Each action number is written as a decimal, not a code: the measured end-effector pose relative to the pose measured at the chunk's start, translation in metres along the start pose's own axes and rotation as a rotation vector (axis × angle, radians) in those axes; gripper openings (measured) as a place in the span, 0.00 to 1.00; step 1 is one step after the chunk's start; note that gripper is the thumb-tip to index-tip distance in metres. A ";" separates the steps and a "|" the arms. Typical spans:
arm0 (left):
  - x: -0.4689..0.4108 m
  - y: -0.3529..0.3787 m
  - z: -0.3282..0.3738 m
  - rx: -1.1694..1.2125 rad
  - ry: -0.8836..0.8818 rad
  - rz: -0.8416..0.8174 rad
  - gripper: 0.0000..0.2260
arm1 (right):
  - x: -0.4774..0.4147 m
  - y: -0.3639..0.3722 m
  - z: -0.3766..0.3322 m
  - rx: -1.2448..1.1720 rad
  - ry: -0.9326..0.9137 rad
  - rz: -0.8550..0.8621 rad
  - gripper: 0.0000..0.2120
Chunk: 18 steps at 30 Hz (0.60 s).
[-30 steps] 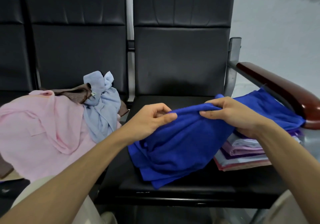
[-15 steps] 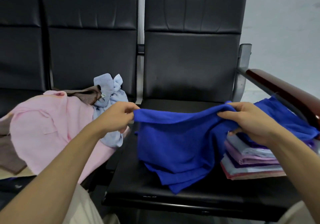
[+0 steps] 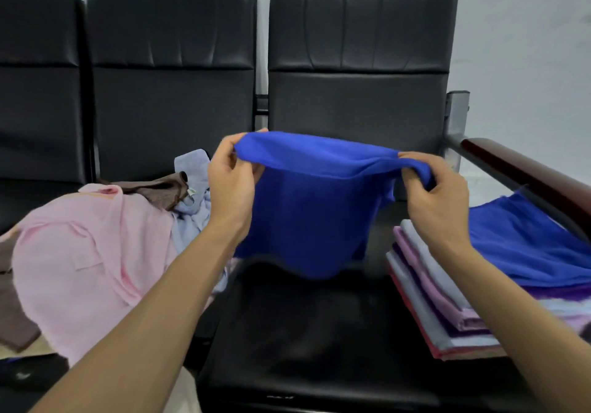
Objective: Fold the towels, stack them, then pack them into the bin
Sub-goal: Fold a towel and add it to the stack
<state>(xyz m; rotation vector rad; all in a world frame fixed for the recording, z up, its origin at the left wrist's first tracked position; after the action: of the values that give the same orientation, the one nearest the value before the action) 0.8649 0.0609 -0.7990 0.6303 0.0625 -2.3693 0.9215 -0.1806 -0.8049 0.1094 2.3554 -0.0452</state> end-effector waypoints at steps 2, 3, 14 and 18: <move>0.006 -0.002 0.009 0.051 0.024 0.001 0.09 | 0.004 -0.003 -0.012 -0.045 -0.127 -0.014 0.11; 0.009 -0.005 0.012 0.038 0.032 0.002 0.09 | 0.007 -0.004 -0.014 -0.043 -0.171 -0.047 0.11; 0.027 -0.078 -0.012 -0.757 -0.018 -0.704 0.14 | 0.057 -0.042 -0.014 0.445 -0.179 -0.830 0.10; 0.046 -0.091 -0.032 -0.722 -0.280 -1.115 0.07 | 0.073 -0.046 -0.011 0.485 0.187 -1.365 0.04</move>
<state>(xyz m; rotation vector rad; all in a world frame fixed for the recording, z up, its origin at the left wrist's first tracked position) 0.7913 0.1101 -0.8588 -0.1868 1.3761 -3.0887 0.8581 -0.2210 -0.8484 -1.2891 2.0941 -1.2742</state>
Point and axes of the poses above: each hand's wrist, its own x-axis away from the middle knuckle, its own y-axis out of the palm, z = x × y, the point moved 2 cm from there along -x, towards the middle knuckle, and after that the axes turned 15 degrees about -x, right-handed, at the moved point
